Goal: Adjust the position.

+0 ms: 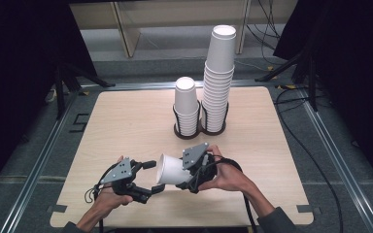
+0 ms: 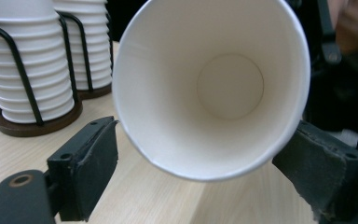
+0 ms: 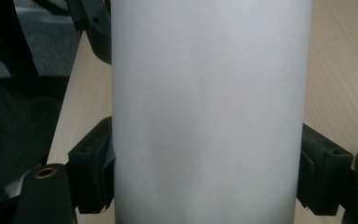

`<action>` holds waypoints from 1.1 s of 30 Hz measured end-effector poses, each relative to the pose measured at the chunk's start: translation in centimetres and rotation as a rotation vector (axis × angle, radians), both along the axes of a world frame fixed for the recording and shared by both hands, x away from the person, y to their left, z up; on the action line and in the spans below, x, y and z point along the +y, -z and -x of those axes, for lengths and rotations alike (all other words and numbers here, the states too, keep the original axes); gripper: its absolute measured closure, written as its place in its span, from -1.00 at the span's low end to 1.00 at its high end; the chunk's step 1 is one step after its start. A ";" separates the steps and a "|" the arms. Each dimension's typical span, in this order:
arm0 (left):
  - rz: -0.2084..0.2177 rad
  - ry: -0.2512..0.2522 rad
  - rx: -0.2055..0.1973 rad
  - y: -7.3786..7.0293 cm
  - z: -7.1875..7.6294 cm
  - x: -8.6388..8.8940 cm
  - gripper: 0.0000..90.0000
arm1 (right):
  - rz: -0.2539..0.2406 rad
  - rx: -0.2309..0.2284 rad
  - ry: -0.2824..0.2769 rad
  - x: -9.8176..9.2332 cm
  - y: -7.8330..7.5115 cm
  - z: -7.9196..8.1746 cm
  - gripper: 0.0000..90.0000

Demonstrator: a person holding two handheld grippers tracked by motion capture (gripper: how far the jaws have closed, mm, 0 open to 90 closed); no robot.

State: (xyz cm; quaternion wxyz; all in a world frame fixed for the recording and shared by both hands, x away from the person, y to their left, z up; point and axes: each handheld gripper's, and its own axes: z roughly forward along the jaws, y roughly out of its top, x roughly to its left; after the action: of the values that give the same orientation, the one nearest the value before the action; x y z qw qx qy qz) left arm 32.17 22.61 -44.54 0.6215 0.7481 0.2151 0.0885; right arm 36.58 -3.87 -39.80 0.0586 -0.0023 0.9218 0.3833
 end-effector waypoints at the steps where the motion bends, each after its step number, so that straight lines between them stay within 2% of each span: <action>1: 0.041 0.008 0.004 0.1 -0.2 0.0 -0.70 | -0.021 0.007 0.005 -0.2 -0.1 -0.1 -0.50; 4: 0.043 -0.006 0.012 0.1 -0.1 0.0 -0.74 | -0.043 0.012 0.006 -0.3 -0.2 -0.2 -0.50; 8: 0.078 -0.008 0.045 0.0 -0.1 -0.2 -0.84 | -0.069 0.029 -0.008 -0.1 0.0 -0.2 -0.50; 10: 0.079 -0.014 0.041 0.0 -0.1 -0.4 -0.90 | -0.070 0.047 0.002 0.0 0.2 0.0 -0.51; 12: 0.105 -0.012 0.037 0.1 -0.2 -0.6 -1.00 | -0.081 0.029 -0.020 0.2 0.3 -0.1 -0.51; 13: 0.120 -0.008 0.036 0.1 -0.2 -0.7 -1.00 | -0.088 0.037 -0.027 0.3 0.4 0.0 -0.51; 14: 0.101 -0.017 0.035 0.0 -0.1 -0.6 -1.00 | -0.092 0.052 -0.026 0.5 0.5 0.0 -0.51; 17: 0.097 -0.025 0.039 -0.1 0.0 -0.9 -1.00 | -0.103 0.056 -0.034 0.8 0.8 0.1 -0.51; 18: 0.101 -0.027 0.037 -0.1 0.1 -1.0 -1.00 | -0.116 0.070 -0.035 1.0 0.9 0.1 -0.51; 22: 0.110 -0.019 0.032 0.0 0.1 -1.3 -1.00 | -0.138 0.067 -0.043 1.1 1.0 0.1 -0.51; 23: 0.114 -0.014 0.022 0.0 0.1 -1.3 -1.00 | -0.140 0.087 -0.041 1.1 1.1 0.2 -0.51; 24: 0.082 -0.024 0.017 -0.1 0.2 -1.2 -1.00 | -0.141 0.091 -0.042 1.2 1.2 0.2 -0.51; 28: 0.086 -0.038 0.006 -0.2 0.3 -1.3 -1.00 | -0.155 0.105 -0.042 1.3 1.6 0.2 -0.52; 30: 0.107 -0.026 -0.003 -0.2 0.3 -1.3 -0.98 | -0.168 0.102 -0.048 1.3 1.7 0.1 -0.52; 31: 0.095 -0.029 0.004 -0.3 0.3 -1.1 -0.97 | -0.166 0.120 -0.045 1.3 1.8 0.1 -0.52; 33: 0.109 -0.023 0.000 -0.4 0.3 -1.1 -0.93 | -0.179 0.120 -0.045 1.3 1.9 0.1 -0.52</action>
State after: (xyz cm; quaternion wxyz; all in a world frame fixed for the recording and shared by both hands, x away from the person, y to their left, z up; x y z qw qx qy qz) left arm 31.91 21.54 -44.13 0.6601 0.7107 0.2282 0.0838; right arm 36.52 -2.55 -41.72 -0.0053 0.0053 0.8855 0.4646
